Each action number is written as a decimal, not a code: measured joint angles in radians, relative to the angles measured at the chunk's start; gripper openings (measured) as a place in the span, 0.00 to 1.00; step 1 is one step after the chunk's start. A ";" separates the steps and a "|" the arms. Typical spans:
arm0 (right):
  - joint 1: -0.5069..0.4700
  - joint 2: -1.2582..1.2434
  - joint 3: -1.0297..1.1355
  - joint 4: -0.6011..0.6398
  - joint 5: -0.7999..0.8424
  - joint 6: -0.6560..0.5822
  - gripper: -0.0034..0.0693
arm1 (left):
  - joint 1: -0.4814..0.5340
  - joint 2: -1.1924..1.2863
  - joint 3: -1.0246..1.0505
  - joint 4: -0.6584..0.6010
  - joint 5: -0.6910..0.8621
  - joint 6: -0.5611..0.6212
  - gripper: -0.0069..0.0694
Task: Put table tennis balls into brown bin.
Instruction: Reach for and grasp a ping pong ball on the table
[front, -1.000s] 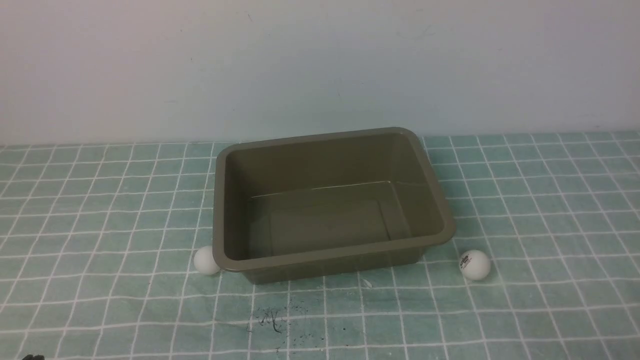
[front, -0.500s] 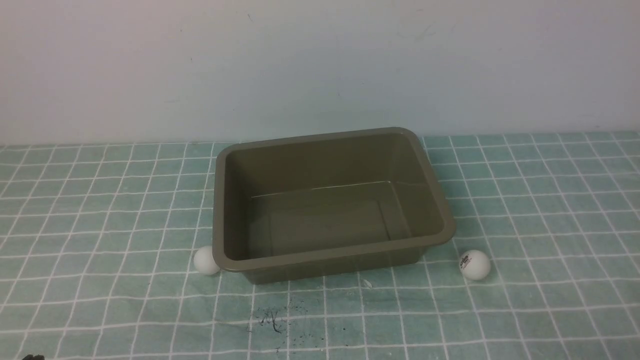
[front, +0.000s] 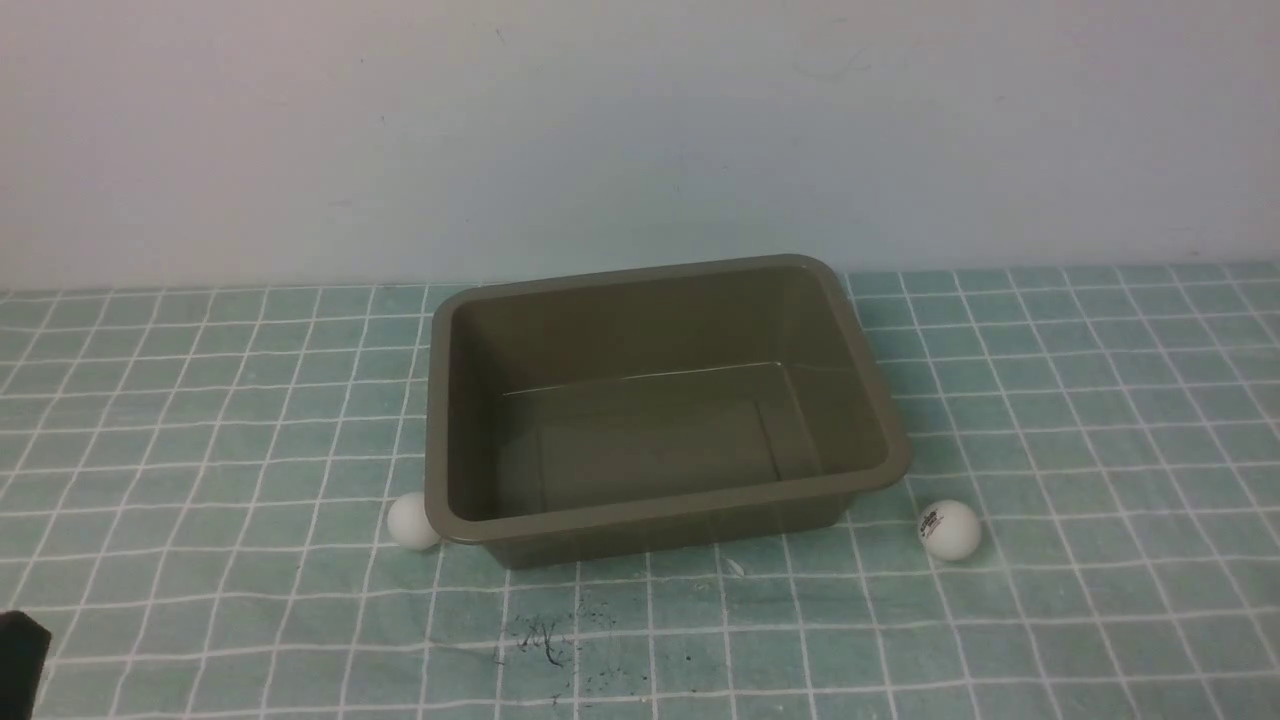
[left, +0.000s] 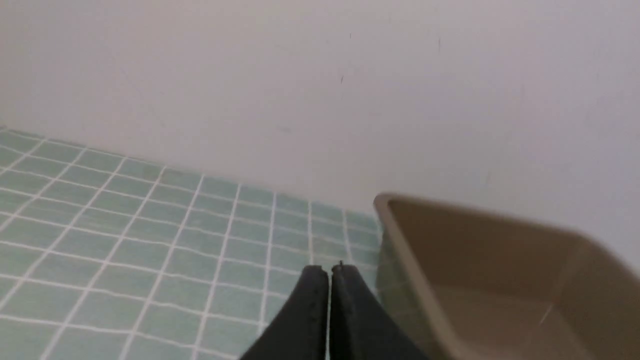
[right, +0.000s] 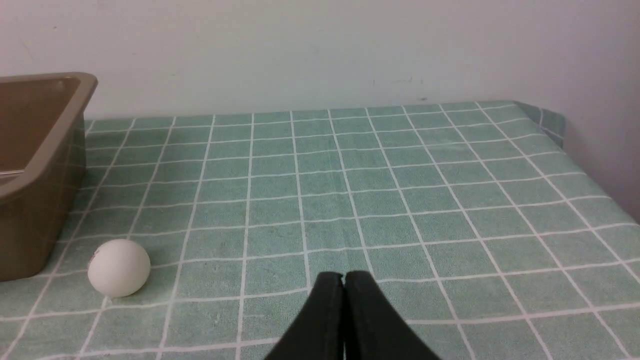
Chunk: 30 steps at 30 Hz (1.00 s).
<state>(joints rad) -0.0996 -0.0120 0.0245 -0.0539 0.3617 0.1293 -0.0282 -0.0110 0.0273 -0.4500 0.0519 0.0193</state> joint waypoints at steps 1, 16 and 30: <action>0.000 0.000 0.000 0.000 0.000 0.000 0.03 | 0.000 0.000 0.000 -0.053 -0.017 -0.007 0.08; 0.000 0.000 0.003 0.423 -0.389 0.236 0.03 | 0.000 0.000 -0.033 -0.410 -0.269 -0.132 0.08; 0.000 0.279 -0.488 0.235 0.096 0.189 0.03 | 0.000 0.618 -0.661 -0.096 0.708 0.145 0.08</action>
<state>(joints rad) -0.0996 0.2668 -0.4639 0.1813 0.4573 0.3187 -0.0282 0.6071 -0.6341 -0.5463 0.7595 0.1641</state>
